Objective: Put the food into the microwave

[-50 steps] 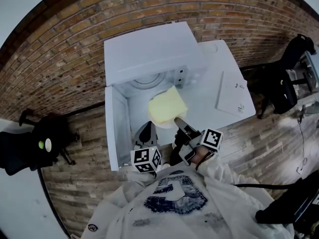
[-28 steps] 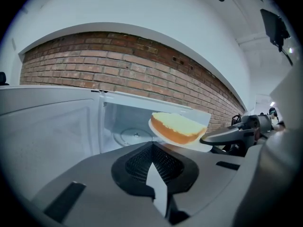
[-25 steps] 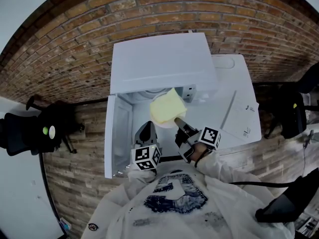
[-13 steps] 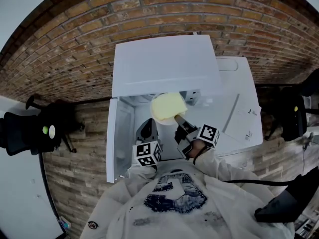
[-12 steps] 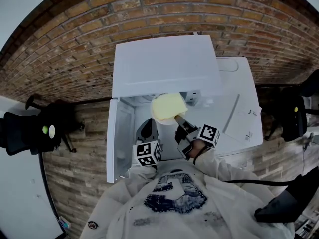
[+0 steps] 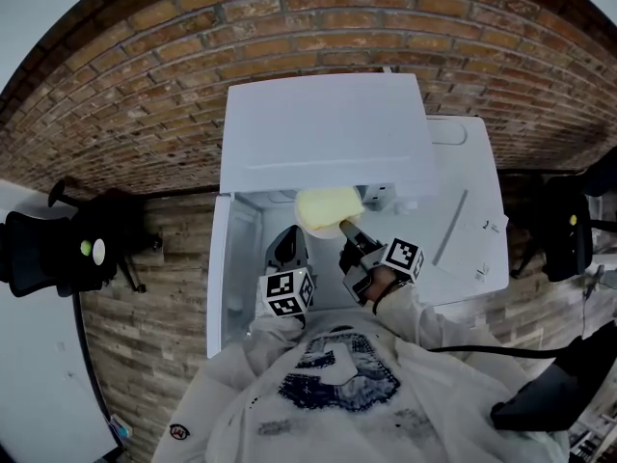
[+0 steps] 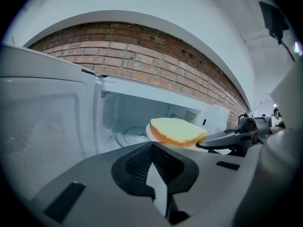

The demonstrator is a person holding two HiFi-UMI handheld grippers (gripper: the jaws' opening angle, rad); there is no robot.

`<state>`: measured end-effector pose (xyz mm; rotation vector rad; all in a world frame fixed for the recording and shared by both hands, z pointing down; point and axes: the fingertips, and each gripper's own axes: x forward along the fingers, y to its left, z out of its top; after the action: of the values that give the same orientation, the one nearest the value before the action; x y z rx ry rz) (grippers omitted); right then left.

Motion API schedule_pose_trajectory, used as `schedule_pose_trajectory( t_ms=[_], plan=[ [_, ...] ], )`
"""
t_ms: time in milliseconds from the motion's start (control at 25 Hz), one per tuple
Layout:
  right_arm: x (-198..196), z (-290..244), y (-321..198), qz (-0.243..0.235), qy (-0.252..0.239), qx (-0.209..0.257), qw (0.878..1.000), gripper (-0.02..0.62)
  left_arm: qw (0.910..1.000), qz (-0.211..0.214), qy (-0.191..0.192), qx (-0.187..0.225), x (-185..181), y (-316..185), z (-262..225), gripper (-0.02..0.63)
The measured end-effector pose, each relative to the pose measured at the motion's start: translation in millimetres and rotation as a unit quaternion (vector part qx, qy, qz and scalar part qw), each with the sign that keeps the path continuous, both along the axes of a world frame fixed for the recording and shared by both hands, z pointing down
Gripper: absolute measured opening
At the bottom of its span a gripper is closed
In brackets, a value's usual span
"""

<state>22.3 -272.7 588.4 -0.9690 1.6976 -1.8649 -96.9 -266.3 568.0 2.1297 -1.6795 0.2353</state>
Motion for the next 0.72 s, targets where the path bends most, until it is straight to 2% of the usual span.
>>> schedule_pose_trajectory(
  t_ms=[720],
  plan=[
    [-19, 49, -34, -0.013, 0.012, -0.031, 0.999, 0.023, 0.9998, -0.016, -0.007, 0.000, -8, -18, 18, 0.008]
  ],
)
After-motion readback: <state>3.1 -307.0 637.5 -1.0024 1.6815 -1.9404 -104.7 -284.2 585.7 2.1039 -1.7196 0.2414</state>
